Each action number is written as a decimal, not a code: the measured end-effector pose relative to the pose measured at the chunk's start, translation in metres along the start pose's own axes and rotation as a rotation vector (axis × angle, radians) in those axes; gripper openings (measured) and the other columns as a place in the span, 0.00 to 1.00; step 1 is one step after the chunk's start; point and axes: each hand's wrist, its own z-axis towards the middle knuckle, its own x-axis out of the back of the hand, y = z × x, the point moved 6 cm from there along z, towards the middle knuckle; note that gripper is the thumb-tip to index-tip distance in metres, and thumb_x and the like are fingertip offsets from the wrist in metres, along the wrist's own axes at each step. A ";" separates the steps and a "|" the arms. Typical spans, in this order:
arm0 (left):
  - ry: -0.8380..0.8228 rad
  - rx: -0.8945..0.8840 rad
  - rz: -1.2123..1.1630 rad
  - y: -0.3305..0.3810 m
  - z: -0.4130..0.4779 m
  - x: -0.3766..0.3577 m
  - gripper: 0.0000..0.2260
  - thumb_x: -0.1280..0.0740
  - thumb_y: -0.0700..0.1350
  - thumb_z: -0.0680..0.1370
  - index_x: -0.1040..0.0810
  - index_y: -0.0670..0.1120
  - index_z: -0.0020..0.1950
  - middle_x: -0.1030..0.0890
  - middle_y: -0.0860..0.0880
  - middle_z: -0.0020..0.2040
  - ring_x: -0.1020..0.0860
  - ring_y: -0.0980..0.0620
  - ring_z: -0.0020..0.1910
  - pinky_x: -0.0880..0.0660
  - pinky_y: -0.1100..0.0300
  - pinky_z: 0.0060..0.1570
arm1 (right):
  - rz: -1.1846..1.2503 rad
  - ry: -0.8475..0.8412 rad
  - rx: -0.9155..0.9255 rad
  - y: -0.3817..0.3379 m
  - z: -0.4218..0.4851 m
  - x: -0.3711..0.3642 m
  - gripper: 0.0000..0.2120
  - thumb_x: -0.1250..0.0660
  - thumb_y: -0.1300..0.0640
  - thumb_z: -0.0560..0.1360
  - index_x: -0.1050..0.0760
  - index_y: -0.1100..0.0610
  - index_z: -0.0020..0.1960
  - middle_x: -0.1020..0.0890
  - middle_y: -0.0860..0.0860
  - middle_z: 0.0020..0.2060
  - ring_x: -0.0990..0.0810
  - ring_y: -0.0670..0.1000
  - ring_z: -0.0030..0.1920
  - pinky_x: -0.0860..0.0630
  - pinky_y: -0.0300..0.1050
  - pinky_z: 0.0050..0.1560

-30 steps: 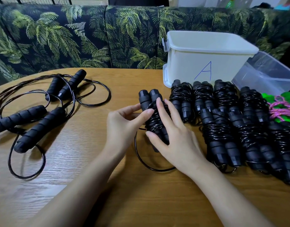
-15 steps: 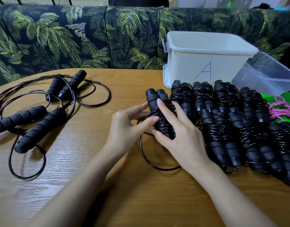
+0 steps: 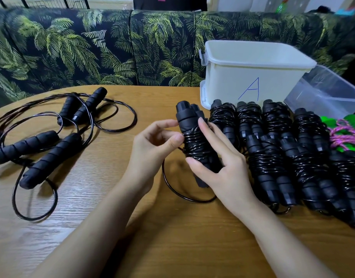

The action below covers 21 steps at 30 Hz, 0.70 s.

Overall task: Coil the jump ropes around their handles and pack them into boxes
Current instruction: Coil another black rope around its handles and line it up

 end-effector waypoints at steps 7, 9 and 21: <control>-0.217 0.089 -0.119 -0.007 0.000 -0.009 0.37 0.24 0.60 0.68 0.28 0.43 0.72 0.19 0.47 0.62 0.24 0.48 0.66 0.28 0.55 0.67 | 0.238 -0.091 0.027 -0.010 -0.001 -0.007 0.31 0.32 0.52 0.75 0.39 0.45 0.75 0.34 0.48 0.76 0.38 0.44 0.76 0.40 0.47 0.76; -0.256 0.074 -0.102 -0.005 -0.002 -0.011 0.32 0.27 0.61 0.71 0.25 0.45 0.69 0.20 0.44 0.64 0.25 0.47 0.67 0.30 0.53 0.69 | 0.245 -0.105 0.031 -0.010 -0.001 -0.008 0.30 0.34 0.53 0.77 0.40 0.45 0.76 0.35 0.47 0.77 0.40 0.46 0.77 0.42 0.45 0.77; -0.007 0.092 0.001 -0.010 -0.005 -0.004 0.23 0.21 0.48 0.68 0.23 0.45 0.59 0.16 0.48 0.51 0.19 0.57 0.50 0.24 0.67 0.45 | -0.156 -0.049 0.081 -0.001 -0.003 -0.015 0.37 0.27 0.54 0.75 0.43 0.47 0.78 0.38 0.40 0.76 0.41 0.33 0.74 0.43 0.23 0.67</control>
